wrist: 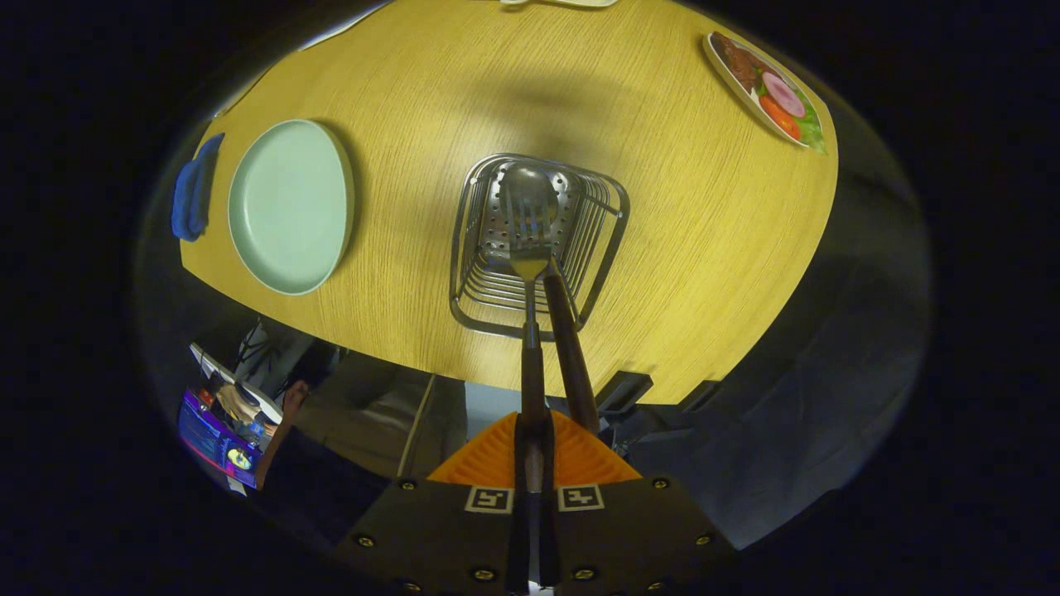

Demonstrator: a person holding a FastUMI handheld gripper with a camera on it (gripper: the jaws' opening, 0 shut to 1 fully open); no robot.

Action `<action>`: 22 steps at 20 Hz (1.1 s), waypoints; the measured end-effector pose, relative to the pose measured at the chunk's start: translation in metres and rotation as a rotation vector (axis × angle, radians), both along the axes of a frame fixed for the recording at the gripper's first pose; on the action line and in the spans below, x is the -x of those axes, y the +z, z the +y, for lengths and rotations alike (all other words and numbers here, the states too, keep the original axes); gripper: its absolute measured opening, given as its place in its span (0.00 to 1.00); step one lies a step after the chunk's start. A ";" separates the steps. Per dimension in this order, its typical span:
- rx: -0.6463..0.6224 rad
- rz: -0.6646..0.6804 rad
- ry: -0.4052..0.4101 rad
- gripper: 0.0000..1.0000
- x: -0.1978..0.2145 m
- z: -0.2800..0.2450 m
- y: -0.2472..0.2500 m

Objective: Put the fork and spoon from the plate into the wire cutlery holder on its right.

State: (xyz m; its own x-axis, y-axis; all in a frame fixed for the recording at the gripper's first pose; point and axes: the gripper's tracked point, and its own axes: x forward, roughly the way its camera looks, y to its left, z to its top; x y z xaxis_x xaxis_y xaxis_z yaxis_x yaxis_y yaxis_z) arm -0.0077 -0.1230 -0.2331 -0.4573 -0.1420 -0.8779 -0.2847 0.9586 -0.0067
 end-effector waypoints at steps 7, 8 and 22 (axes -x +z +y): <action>-0.026 -0.034 -0.022 0.11 -0.022 0.007 0.015; -0.036 -0.044 -0.035 0.12 -0.025 0.008 0.019; -0.261 -0.561 -0.161 0.30 -0.073 0.037 0.092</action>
